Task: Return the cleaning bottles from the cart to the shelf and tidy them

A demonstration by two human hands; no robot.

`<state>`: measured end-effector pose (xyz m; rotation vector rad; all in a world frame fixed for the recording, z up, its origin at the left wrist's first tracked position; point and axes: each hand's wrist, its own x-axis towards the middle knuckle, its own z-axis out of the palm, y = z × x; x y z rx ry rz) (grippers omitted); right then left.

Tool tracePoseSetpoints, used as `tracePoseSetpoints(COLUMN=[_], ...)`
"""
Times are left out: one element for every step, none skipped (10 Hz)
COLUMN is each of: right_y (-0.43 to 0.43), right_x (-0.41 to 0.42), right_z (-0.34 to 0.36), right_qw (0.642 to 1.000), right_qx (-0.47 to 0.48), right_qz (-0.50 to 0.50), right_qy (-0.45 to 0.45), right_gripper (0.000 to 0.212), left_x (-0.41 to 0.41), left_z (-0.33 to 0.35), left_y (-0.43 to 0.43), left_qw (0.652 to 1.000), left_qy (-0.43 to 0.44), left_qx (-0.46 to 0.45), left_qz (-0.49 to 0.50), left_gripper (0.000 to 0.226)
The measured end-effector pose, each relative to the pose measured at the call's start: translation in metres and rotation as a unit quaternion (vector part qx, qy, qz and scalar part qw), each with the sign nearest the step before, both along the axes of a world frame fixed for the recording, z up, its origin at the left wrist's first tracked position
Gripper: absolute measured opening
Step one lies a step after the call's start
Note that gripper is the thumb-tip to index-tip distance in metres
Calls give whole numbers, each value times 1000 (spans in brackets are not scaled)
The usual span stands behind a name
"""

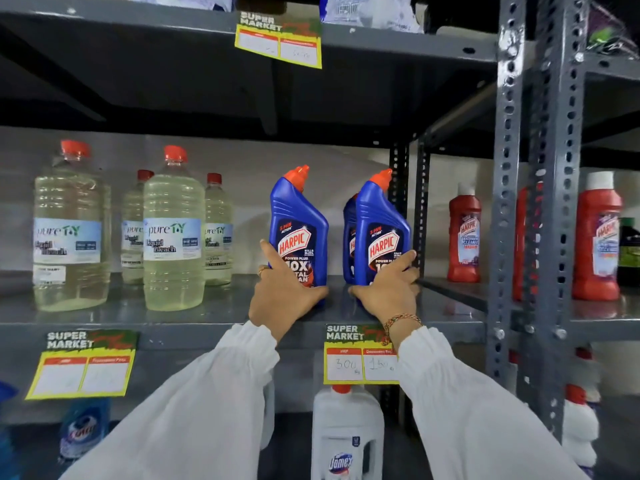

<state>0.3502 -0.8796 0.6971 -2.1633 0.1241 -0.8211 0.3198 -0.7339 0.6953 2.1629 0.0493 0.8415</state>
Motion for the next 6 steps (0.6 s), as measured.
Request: tracePoseSetpoints(right_y=[0,1,0,-1,0,17], right_x=[1,0,-4,-8,-16,-35], right_z=[-1,-1,0,0,-3,-15], right_qw=[1000,1000,1000,999,991,968], right_qx=[3,6,15,45,73,-24], right_qz=[-1,-7,1,9,-3,-23], right_qy=[-1,2,8,-15,-108,-248], right_gripper=[126,126,127,129,118,79], left_x=[-1,0,2,-1,-1,-16], left_z=[0,0,-1,-1,1,0], left_y=[0,1,3,6,18,36], left_qw=[1000,1000,1000,999,993,990], left_qy=[1,7,10,12,-34,-128], left_qx=[5,5,1,-17,-94,-53], left_qz=[1,1,-5,-34,-63,7], left_gripper=[129,129,131,134,122,97])
